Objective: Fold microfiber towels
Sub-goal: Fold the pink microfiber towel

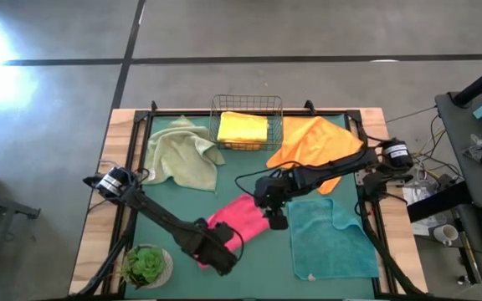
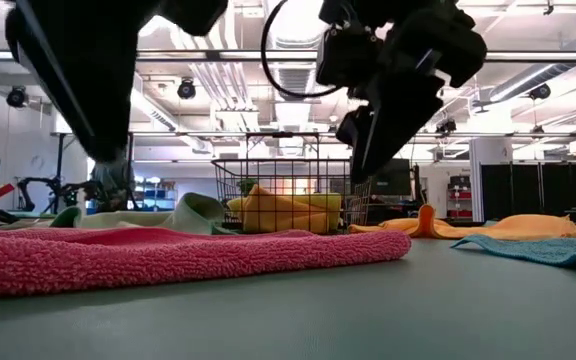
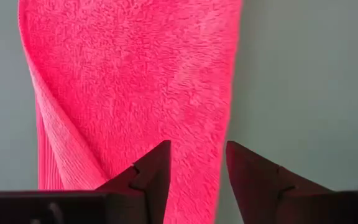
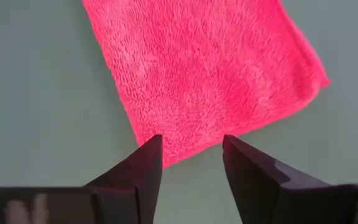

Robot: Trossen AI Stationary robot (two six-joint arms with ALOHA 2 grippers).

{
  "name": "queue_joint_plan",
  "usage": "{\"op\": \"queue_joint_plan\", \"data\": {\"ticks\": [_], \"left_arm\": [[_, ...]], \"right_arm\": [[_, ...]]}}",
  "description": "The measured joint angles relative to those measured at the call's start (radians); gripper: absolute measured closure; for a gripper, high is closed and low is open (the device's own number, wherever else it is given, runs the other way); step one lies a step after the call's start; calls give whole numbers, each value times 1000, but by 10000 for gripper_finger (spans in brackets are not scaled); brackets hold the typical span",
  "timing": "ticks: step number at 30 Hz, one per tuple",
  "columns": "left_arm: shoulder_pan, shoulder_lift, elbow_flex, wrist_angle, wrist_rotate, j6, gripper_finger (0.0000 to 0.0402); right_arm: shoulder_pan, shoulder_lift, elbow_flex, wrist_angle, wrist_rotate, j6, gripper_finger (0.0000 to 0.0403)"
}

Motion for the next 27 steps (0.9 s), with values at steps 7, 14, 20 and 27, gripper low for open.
{"op": "queue_joint_plan", "data": {"ticks": [7,14,20,27], "left_arm": [[8,0,-91,2,21,-4,306],[10,0,-156,-6,27,-2,354],[10,0,-221,-9,39,-2,389],[10,-1,-235,-81,40,6,400]], "right_arm": [[11,32,-1,35,-55,50,304],[10,80,-1,52,-55,75,381],[11,108,-1,59,-55,119,394],[11,132,-1,59,-54,151,394]]}}
